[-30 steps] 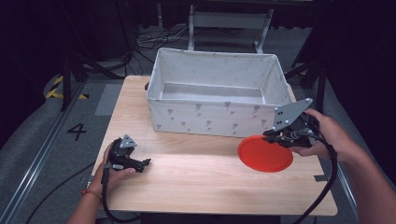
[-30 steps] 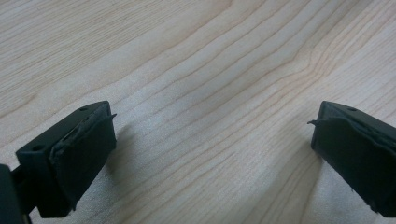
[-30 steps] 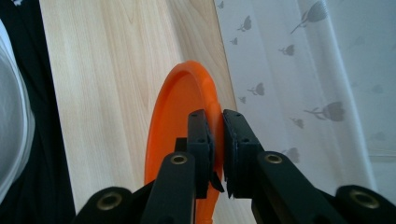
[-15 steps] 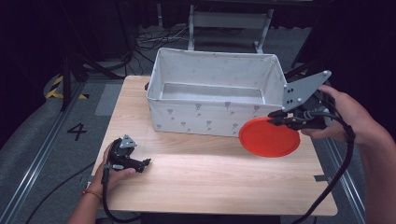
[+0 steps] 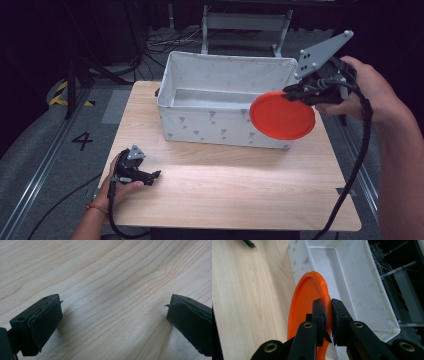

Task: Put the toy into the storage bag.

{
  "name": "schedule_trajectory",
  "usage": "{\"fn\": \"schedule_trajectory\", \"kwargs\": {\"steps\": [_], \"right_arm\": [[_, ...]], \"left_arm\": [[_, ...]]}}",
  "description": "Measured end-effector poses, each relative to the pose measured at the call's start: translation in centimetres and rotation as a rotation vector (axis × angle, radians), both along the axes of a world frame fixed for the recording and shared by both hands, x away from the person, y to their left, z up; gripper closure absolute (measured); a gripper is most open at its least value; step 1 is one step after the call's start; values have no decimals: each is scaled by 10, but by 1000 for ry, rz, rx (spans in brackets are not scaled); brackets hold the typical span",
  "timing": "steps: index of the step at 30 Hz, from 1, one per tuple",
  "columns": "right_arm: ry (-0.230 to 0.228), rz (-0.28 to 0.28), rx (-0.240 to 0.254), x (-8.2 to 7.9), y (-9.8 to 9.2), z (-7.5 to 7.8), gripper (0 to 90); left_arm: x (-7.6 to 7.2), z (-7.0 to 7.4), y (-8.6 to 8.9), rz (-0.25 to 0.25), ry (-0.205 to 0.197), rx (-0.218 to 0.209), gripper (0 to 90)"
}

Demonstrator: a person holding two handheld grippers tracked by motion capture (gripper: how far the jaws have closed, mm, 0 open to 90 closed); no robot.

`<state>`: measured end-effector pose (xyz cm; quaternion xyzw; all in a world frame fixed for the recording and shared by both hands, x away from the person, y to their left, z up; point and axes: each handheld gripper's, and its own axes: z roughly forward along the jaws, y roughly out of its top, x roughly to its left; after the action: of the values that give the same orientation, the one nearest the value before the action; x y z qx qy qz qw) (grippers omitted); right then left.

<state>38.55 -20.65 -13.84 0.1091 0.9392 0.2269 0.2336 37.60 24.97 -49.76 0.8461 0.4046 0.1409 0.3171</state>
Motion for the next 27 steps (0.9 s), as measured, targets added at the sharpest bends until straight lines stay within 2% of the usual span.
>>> {"fn": "schedule_trajectory", "kwargs": {"steps": [6,12,13,17,22,24,26,27], "right_arm": [[-10,-38,0,26,2,12,824],[-16,-71,16,53,2,14,824],[-16,-71,16,53,2,14,824],[-4,-89,63,74,-4,10,824],[-19,-110,53,96,-5,0,824],[-6,-106,71,105,-6,-5,824],[-4,-126,72,114,-8,-11,824],[-4,-126,72,114,-8,-11,824]], "left_arm": [[-4,0,3,6,1,1,5],[-11,0,8,13,2,-2,5],[-11,0,8,13,2,-2,5],[-17,0,10,23,0,-2,5],[-20,0,11,28,2,-5,5],[-20,0,11,27,1,-3,5],[-20,0,11,27,1,-4,5],[-20,0,11,27,1,-4,5]]}}
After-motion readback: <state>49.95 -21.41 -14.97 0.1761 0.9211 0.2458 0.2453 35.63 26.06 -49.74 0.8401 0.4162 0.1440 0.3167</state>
